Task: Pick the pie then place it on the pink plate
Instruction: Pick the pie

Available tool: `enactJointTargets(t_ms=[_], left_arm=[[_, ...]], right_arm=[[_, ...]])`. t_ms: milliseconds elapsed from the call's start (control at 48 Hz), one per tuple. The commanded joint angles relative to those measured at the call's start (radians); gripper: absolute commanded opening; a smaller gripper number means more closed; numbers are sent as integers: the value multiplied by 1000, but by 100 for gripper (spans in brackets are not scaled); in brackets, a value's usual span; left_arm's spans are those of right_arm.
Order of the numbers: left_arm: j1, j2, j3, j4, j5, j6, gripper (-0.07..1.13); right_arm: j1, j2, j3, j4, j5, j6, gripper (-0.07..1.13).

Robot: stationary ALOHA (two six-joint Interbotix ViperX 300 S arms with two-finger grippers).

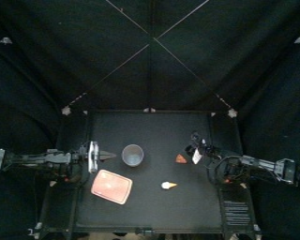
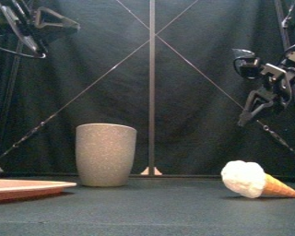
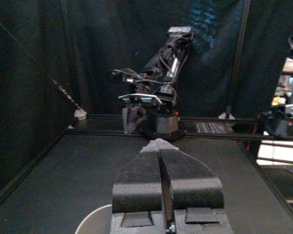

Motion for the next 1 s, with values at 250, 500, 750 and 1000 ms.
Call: enactJointTargets(t_ms=[250,500,750,1000], left_arm=[[11,8,-29,21,-6,2,3],[21,8,-21,25,-6,2,3],[43,6,-8,25,-8,3,3],[51,6,-5,28,-6,3,3]], right_arm=[[2,63,-8,2,17,-2,102],[51,216,-38,-6,186,-6,101],[78,370,-133,-71,265,-14,101],[72,505,-189,-150,285,-12,101]])
